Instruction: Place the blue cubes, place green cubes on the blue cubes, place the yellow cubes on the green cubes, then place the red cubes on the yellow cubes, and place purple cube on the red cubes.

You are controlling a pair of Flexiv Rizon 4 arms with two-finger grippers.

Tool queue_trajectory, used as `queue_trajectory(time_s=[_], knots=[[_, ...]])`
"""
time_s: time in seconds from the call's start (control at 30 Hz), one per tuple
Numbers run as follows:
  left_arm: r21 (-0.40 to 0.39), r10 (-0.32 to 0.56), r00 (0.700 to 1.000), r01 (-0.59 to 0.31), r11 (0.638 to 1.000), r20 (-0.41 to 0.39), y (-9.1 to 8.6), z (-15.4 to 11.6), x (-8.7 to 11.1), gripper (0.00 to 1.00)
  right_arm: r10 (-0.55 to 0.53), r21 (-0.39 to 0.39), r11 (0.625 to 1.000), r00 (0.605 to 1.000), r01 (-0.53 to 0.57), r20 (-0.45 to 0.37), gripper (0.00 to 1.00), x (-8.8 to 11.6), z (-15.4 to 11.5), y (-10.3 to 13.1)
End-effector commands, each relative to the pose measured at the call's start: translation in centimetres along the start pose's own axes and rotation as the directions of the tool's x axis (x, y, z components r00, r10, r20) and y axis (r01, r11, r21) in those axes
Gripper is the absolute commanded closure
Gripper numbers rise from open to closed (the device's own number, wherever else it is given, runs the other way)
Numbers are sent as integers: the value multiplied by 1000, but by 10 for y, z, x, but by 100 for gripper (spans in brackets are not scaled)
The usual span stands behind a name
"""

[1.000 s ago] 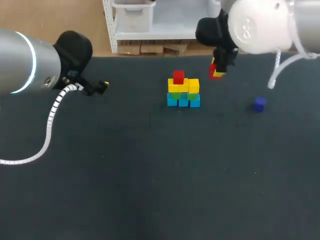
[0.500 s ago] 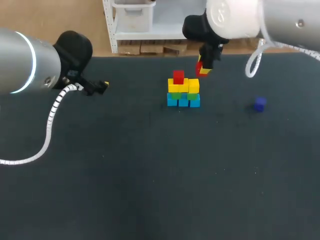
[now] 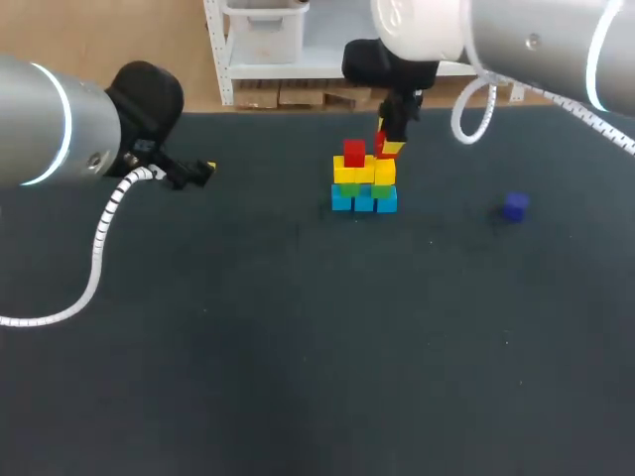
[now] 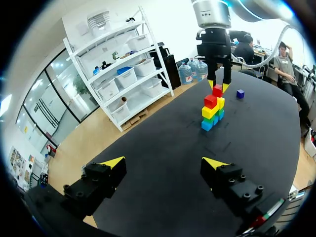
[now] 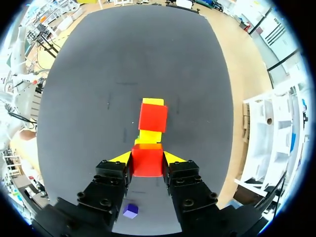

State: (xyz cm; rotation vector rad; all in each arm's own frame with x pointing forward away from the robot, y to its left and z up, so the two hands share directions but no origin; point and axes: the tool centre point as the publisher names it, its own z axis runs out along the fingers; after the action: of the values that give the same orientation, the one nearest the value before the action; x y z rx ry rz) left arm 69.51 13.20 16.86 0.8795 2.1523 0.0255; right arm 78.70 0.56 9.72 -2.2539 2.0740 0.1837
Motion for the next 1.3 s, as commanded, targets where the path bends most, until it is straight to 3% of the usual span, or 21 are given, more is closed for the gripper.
queue_trajectory(time_s=[0.03,0.4,1.3], knots=[[2,0,1000,0,1000,2,1,0,0,0,3,-49,999,1000,-3,-1,100,-1,-3,-1],[2,0,1000,0,1000,2,1,0,0,0,10,-61,998,1000,-10,6,100,-6,-7,14],[2,0,1000,0,1000,2,1,0,0,0,1,-73,997,1000,0,11,100,-13,2,8]])
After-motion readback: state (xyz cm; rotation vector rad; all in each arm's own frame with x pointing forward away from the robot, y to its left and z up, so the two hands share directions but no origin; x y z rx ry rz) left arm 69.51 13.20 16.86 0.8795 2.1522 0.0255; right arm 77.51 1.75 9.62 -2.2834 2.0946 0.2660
